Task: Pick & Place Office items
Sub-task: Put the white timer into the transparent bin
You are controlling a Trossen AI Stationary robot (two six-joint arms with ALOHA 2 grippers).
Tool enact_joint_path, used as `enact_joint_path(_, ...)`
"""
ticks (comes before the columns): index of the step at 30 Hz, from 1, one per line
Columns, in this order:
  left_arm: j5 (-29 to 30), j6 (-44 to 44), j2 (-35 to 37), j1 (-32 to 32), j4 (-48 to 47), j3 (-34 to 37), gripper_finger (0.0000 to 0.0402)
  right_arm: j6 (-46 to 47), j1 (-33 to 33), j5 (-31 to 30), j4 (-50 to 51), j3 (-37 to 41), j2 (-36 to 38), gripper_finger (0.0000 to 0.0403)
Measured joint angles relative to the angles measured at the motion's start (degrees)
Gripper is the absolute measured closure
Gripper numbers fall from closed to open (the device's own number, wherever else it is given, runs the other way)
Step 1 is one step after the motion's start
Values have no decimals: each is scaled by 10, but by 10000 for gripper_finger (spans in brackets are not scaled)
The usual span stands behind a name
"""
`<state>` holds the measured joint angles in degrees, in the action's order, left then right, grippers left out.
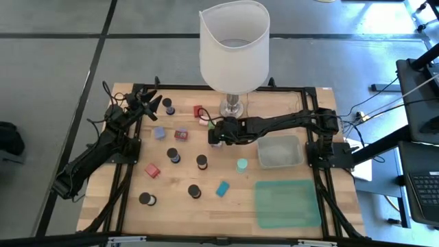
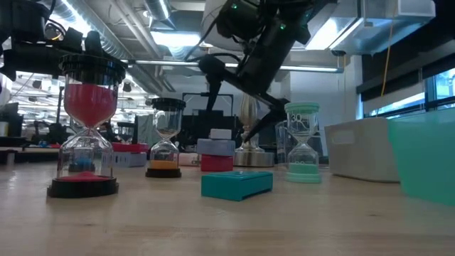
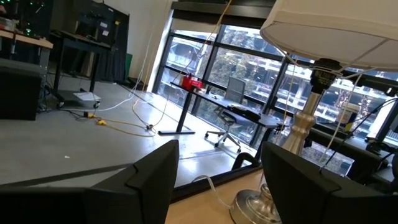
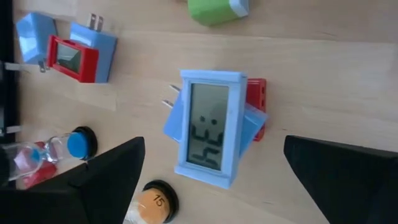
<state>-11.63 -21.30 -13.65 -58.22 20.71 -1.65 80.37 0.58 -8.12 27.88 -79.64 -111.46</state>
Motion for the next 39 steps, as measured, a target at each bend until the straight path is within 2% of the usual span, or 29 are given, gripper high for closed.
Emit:
enact_joint_path(12, 0, 0, 0, 0, 0, 0, 175, -21, 1, 1, -37, 0, 0, 14)
enact_joint_path(17, 0, 0, 0, 0, 0, 0, 175, -75, 1, -5, -34, 0, 0, 14)
enact_joint_path(22, 0, 0, 0, 0, 0, 0, 176, -89, -5, -44, -37, 0, -6, 14)
enact_joint_path(32, 0, 0, 0, 0, 0, 0, 175, -93, -11, -60, -39, 0, -16, 14)
enact_joint_path(39, 0, 0, 0, 0, 0, 0, 176, -109, -15, -95, -40, 0, -16, 14)
